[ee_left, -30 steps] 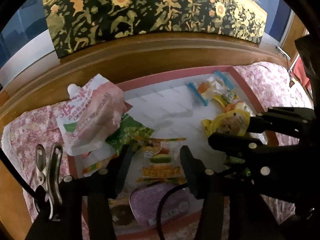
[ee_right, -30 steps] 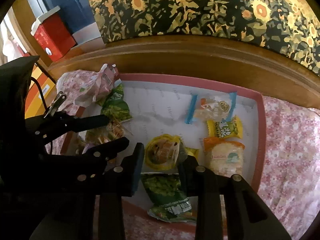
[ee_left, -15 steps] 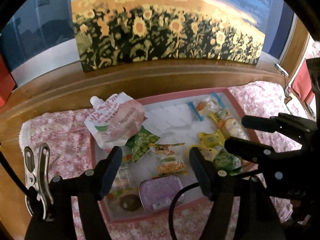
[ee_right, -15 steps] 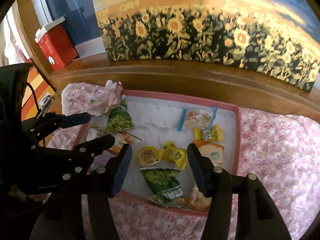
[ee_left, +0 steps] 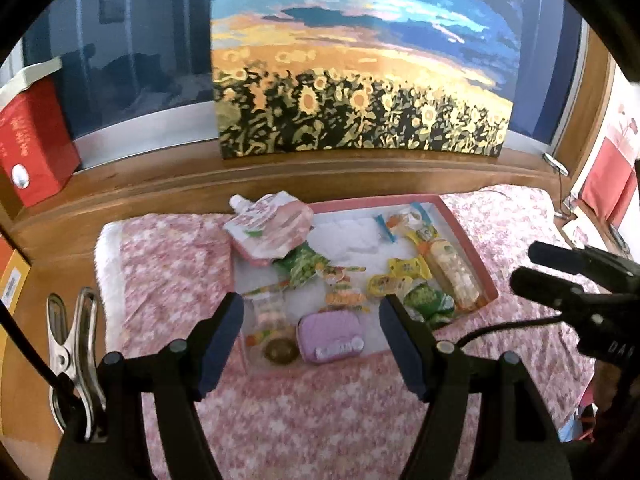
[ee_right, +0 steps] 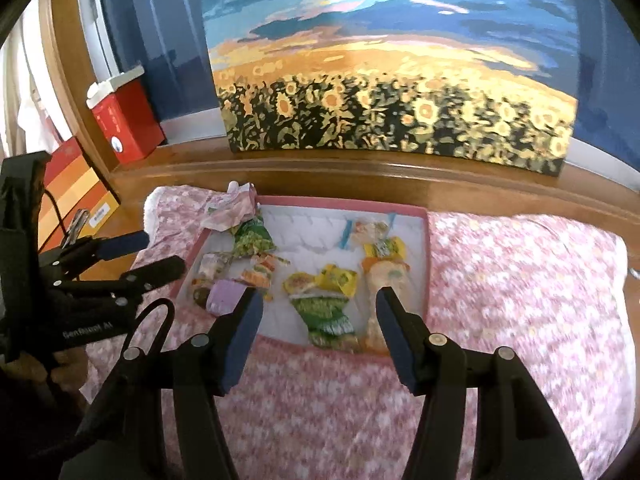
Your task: Organize snacks
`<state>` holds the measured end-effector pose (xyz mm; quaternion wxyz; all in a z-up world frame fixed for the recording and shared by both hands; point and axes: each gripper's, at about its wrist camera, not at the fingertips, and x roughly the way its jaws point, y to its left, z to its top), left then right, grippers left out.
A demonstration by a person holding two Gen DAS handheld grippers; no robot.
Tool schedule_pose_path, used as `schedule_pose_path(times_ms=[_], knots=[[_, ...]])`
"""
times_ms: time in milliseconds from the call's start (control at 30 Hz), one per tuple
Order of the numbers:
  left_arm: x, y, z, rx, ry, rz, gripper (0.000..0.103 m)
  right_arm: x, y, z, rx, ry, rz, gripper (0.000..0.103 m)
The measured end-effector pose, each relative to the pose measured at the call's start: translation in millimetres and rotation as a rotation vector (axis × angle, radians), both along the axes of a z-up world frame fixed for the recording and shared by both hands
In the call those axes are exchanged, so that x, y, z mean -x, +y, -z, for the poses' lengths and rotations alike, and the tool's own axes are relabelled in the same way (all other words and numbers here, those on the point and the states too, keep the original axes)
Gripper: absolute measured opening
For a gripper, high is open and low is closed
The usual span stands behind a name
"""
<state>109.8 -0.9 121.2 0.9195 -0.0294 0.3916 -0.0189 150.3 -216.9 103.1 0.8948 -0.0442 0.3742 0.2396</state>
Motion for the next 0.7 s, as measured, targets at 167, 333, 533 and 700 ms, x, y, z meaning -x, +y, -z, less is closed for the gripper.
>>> schedule_pose_path(times_ms=[167, 333, 533, 700], knots=[[23, 4, 0, -0.011, -0.013, -0.023, 0.074, 24, -15, -5, -0.012, -0.024, 0.02, 0.06], [42, 6, 1, -0.018, -0.018, -0.035, 0.074, 39, -24, -7, -0.019, -0.03, 0.039, 0.06], [55, 2, 3, -0.014, -0.013, -0.032, 0.074, 52, -29, -6, -0.021, -0.024, 0.041, 0.06], [63, -3, 4, -0.012, -0.006, -0.02, 0.074, 61, -30, -2, -0.02, -0.011, 0.04, 0.06]])
